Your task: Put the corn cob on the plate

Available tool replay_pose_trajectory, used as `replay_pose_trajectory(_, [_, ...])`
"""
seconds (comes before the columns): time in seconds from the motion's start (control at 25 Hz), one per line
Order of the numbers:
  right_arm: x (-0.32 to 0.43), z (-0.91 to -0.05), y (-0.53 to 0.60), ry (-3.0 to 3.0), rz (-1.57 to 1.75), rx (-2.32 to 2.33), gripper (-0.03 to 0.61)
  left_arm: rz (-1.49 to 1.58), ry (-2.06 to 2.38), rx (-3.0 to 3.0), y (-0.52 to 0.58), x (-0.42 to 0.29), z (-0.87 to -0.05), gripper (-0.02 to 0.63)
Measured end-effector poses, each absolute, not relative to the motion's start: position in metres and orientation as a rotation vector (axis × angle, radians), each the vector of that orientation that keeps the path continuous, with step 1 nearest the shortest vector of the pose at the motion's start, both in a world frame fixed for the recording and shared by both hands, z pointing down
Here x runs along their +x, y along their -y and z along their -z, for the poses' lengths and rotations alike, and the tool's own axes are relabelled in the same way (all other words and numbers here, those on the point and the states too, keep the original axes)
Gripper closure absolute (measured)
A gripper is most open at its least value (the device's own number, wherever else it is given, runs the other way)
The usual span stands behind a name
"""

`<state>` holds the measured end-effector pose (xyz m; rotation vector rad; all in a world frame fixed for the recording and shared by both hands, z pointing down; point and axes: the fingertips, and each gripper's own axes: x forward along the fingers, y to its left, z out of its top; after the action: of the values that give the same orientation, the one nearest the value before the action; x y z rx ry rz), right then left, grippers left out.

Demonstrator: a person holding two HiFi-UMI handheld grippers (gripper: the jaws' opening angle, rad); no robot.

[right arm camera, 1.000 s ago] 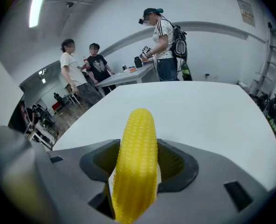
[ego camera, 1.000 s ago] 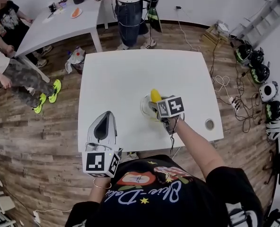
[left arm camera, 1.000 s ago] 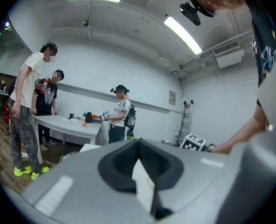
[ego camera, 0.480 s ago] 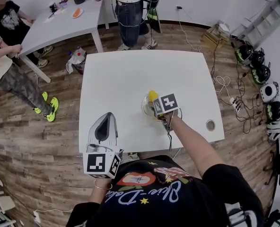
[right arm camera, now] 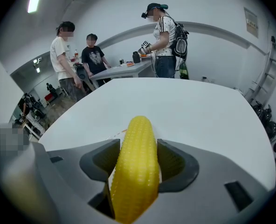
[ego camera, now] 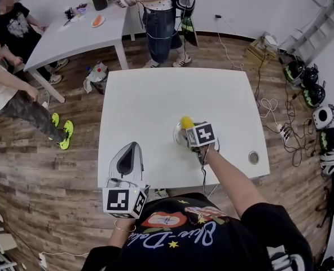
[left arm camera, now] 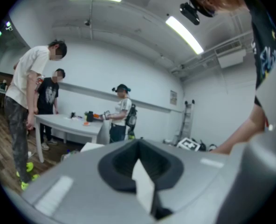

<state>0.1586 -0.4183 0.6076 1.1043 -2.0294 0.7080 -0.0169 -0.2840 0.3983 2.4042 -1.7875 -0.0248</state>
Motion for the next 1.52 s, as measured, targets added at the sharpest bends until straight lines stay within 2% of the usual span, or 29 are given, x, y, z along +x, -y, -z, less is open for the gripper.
replay_pose_trajectory(0.36, [0.154,-0.589,0.416,2.147,-0.627,1.092,0.322,-0.006,1.78,2.397,0.278,-0.013,-0.402,0.626])
replay_pose_trajectory(0.68, [0.185,-0.518,0.412,2.307,-0.607,1.382,0.324,-0.021,1.761,2.456,0.28,-0.003,-0.392,0.626])
replay_pose_trajectory(0.72, [0.19,-0.508,0.408,2.325,-0.573,1.419,0.335,-0.02,1.76,2.46,0.281,-0.002,-0.391,0.626])
replay_pose_trajectory(0.8, [0.202,-0.489,0.399,2.354,-0.495,1.498,0.489,-0.016,1.758,2.469,0.282,-0.002,-0.389,0.626])
replay_pose_trajectory(0.88, [0.21,-0.473,0.388,2.386,-0.432,1.544,0.546,-0.015,1.757,2.478,0.283,-0.001,-0.388,0.626])
replay_pose_trajectory(1.08, [0.208,-0.449,0.349,2.398,-0.194,1.475,0.563,-0.017,1.736,2.49,0.287,0.004,-0.385,0.626])
replay_pose_trajectory(1.52, [0.192,-0.432,0.308,2.472,-0.228,1.447,0.565,-0.041,1.685,2.525,0.28,0.015,-0.386,0.626])
